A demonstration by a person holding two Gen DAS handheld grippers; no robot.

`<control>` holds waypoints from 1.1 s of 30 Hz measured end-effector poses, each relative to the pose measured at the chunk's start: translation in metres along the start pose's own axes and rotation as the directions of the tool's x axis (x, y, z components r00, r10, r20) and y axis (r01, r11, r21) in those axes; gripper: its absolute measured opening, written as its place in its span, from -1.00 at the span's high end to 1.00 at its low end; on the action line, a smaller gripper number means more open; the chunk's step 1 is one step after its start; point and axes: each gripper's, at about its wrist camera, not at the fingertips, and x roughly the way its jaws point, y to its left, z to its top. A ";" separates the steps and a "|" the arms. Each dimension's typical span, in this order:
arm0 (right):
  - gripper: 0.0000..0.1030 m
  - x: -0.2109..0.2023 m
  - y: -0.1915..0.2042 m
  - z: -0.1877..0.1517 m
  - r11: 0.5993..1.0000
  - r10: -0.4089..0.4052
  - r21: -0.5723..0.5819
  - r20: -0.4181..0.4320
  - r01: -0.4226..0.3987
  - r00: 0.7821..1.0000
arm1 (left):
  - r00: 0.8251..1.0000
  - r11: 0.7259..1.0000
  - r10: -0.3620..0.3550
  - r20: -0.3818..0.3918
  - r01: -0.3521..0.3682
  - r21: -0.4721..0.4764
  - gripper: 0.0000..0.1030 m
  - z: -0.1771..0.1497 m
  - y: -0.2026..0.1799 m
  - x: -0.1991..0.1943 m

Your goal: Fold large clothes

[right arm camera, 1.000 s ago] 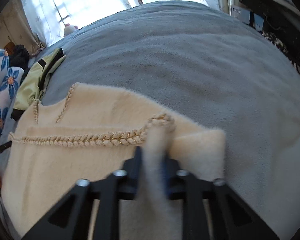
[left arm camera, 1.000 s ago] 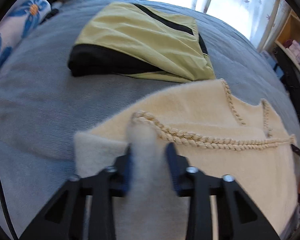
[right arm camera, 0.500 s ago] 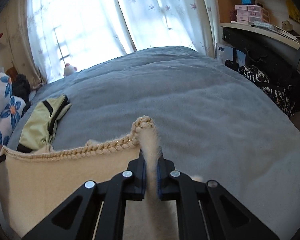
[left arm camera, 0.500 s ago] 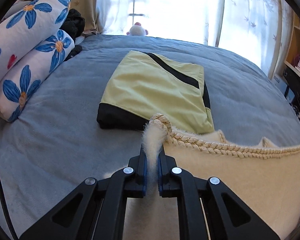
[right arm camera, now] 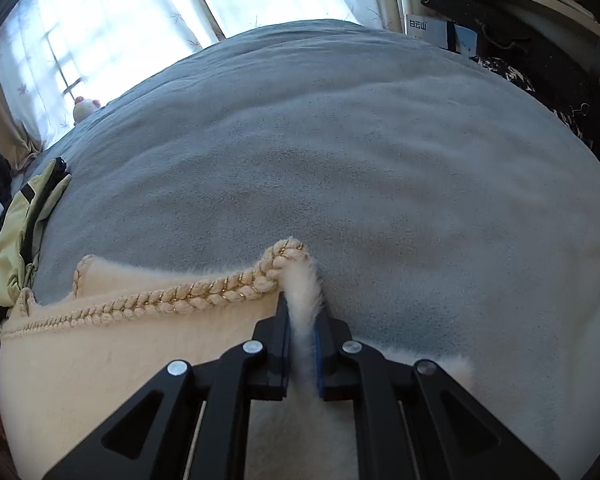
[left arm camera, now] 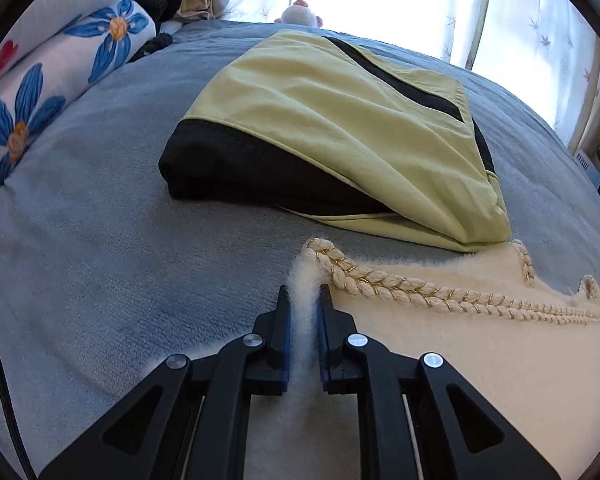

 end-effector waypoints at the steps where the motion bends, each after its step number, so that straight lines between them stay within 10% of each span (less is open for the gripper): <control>1: 0.71 0.000 0.000 0.000 1.000 -0.005 -0.001 -0.005 0.005 1.000 | 1.000 1.000 -0.002 -0.006 0.002 -0.008 0.66 0.001 0.002 0.001; 5: 0.45 -0.012 0.001 0.002 0.999 -0.040 0.004 -0.015 0.040 0.999 | 0.999 0.998 0.021 -0.031 -0.023 -0.066 0.15 0.004 0.014 -0.008; 12: 0.45 -0.074 0.047 -0.011 0.992 0.087 -0.099 0.060 -0.081 0.994 | 0.999 1.000 0.027 0.044 -0.026 -0.016 0.15 -0.013 -0.006 -0.066; 21: 0.45 -0.061 0.161 -0.050 0.926 0.225 -0.292 -0.075 -0.237 0.971 | 0.999 0.979 -0.041 -0.011 0.042 0.198 0.15 -0.051 -0.118 -0.072; 31: 0.49 -0.015 0.030 -0.016 0.990 -0.087 -0.111 -0.025 0.084 0.996 | 0.998 0.989 0.060 -0.027 -0.055 0.139 -0.01 -0.030 -0.055 -0.035; 33: 0.62 -0.020 0.010 -0.014 0.998 -0.017 -0.064 -0.050 0.014 0.999 | 0.999 0.995 0.029 -0.041 -0.025 0.094 -0.04 -0.028 -0.039 -0.036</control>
